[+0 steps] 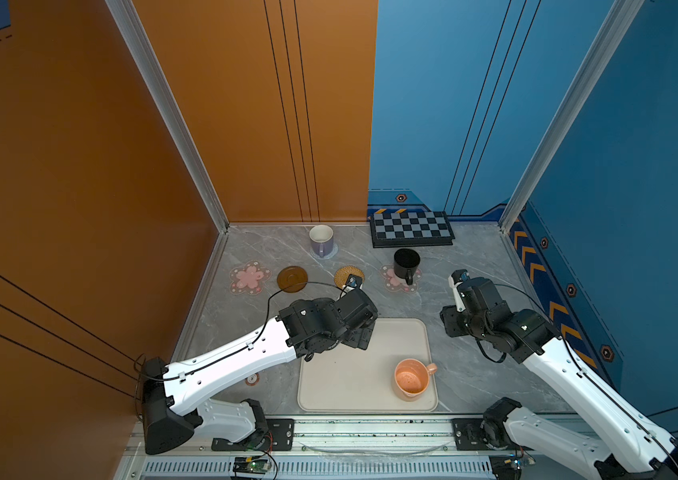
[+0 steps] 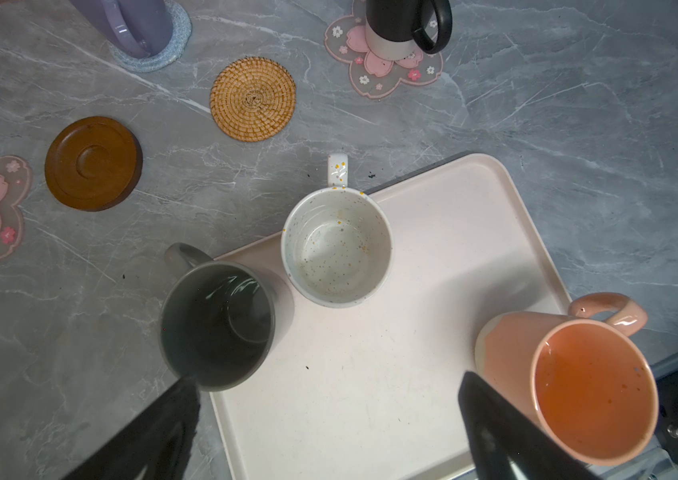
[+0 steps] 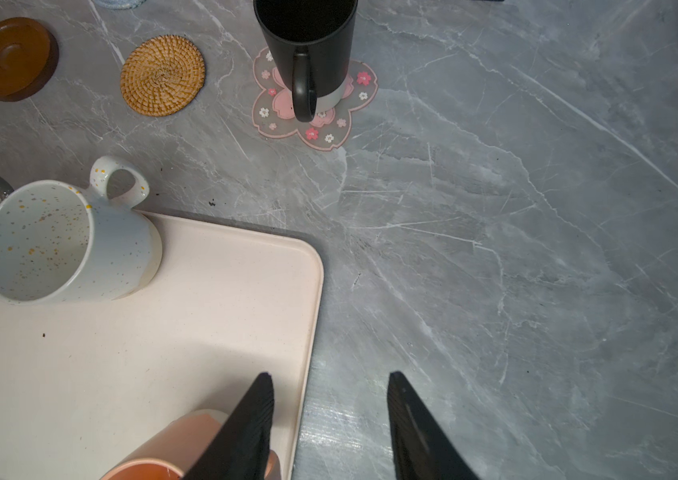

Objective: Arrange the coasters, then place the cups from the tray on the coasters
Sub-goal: 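Raise the right gripper off the black mug while the left gripper moves over the tray, then lower the left gripper to the pink mug's handle on the tray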

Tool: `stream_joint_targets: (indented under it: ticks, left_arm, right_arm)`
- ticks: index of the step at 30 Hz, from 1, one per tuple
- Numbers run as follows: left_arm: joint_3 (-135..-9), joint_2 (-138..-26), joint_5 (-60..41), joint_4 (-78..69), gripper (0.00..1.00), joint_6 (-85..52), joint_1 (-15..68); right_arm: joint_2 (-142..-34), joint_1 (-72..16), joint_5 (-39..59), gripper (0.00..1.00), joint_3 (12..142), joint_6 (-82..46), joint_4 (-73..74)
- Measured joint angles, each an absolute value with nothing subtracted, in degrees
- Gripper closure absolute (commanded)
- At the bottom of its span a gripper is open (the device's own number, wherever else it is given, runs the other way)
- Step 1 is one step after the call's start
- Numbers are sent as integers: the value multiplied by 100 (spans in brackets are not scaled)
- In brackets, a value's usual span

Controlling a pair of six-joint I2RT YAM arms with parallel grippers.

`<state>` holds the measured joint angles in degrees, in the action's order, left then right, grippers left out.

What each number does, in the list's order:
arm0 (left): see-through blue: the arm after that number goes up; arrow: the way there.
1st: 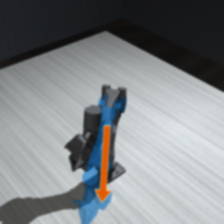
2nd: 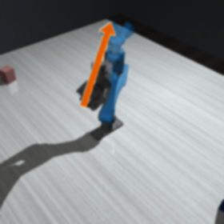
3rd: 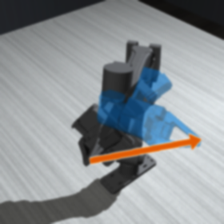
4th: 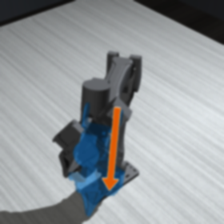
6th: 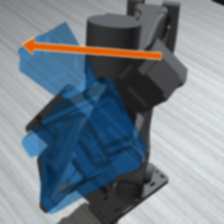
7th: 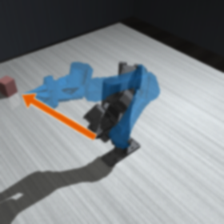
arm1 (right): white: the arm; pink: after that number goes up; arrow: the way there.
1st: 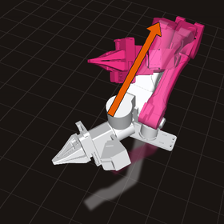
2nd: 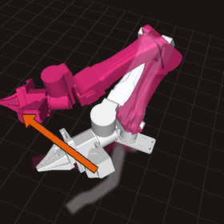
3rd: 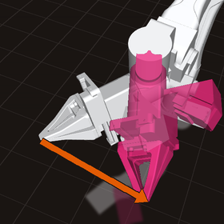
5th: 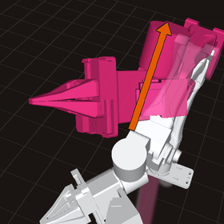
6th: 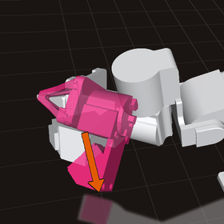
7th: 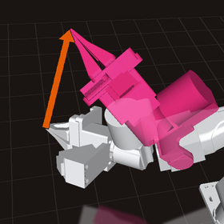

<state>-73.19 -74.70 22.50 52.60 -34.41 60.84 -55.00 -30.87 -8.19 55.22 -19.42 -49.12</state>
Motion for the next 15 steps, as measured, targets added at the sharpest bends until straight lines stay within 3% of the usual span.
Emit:
stream_joint_targets:
  ticks: [15]
  left_arm:
    - [-7732, -8320, 2250, 5295, 2, -3605, 6788]
  right_arm:
    - [-5319, -3245, -847, 51, 5166, -2327, -5094]
